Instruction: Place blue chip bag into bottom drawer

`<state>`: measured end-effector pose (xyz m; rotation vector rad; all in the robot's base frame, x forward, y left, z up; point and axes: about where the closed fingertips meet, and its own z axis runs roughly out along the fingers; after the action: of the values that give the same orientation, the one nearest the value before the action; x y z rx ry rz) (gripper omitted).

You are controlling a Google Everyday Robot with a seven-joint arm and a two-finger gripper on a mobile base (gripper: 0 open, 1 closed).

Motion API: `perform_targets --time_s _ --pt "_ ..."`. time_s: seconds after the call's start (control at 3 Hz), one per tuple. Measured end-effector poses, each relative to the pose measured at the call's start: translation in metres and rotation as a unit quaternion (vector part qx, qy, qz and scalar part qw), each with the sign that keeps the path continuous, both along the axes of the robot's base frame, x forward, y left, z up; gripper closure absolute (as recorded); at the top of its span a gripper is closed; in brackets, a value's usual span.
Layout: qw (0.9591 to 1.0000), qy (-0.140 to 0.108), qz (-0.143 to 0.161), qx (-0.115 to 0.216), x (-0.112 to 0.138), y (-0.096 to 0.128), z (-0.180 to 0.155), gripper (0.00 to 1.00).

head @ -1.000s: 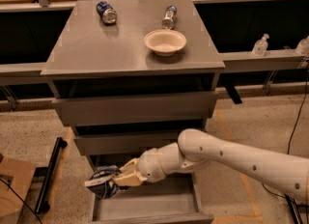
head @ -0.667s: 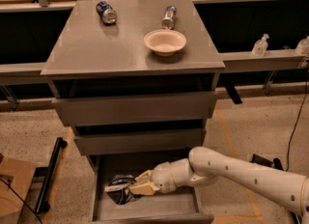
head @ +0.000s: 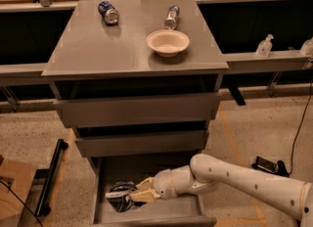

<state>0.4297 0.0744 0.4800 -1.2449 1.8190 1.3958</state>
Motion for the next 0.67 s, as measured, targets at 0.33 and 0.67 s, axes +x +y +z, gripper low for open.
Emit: perform_targets --time_s 0.33,0.67 --pt "0.9983 -0.016 -0.053 0.019 0.028 -0.014 -0.015 1.0" --pt "0.9937 -0.043 -0.102 0.017 0.078 -0.043 -0.042 1.0"
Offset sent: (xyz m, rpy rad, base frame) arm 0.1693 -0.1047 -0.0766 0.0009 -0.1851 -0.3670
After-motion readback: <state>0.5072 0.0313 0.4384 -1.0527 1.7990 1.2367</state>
